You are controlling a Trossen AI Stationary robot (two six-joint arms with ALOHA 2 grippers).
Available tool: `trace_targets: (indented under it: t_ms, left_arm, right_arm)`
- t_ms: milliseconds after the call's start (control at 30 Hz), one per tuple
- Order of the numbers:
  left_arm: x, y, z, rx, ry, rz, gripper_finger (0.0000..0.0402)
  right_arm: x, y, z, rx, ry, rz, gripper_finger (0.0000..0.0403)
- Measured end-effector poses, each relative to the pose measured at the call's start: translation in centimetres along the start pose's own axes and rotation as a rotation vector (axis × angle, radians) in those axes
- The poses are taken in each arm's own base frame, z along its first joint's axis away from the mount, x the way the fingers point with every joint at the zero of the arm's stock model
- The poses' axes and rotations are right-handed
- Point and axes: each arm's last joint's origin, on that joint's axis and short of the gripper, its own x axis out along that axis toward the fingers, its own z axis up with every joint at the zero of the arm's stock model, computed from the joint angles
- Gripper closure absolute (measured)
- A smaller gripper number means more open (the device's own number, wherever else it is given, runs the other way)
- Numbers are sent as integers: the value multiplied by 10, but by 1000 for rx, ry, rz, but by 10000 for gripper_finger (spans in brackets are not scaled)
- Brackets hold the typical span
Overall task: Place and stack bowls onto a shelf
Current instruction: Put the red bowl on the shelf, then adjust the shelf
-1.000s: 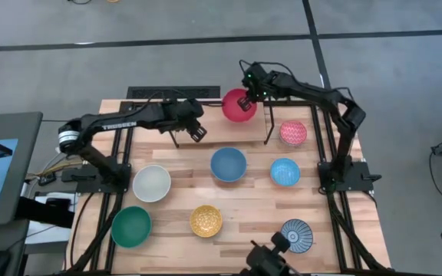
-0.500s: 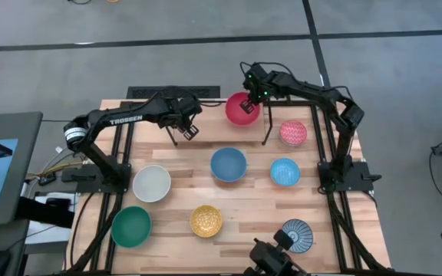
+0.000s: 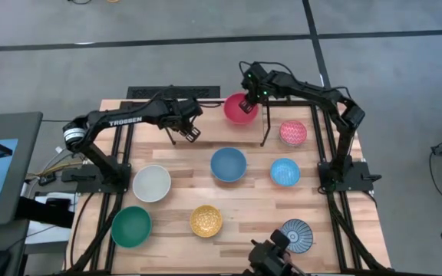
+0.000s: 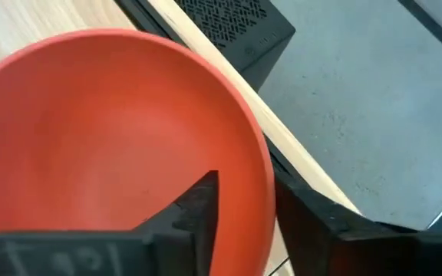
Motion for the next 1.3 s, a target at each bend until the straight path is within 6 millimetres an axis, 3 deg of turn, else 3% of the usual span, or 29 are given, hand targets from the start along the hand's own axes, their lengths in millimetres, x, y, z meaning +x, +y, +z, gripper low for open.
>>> trace_targets:
  t_ms: [233, 367, 500, 600, 767, 1067, 1167, 1300]
  left_arm:
    - [-16, -12, -5, -19, -44, -53, 263]
    - [-36, -4, -6, -76, -97, -78, 263]
    - [-63, 9, -11, -148, -157, -114, 263]
    - [-85, 17, -19, -195, -205, -130, 263]
    - [-113, 24, -36, -252, -263, -128, 263]
    - [-127, 9, -70, -216, -201, -148, 263]
    - [-128, -1, -78, -156, -164, -169, 263]
    - [-127, -12, -90, -111, -80, -172, 263]
  right_arm:
    - [-22, 10, 25, -67, -97, 12, 191]
    - [-44, 19, 41, -89, -134, 32, 184]
    - [-71, 35, 44, -76, -59, 110, 186]
    - [-93, 54, 33, -100, 31, 217, 190]
    - [-127, 84, 8, -194, -22, 263, 196]
    - [-175, 91, -54, -38, -54, 351, 199]
    - [-181, 98, -74, -37, -3, 372, 206]
    - [-171, 108, -99, 1, 108, 363, 223]
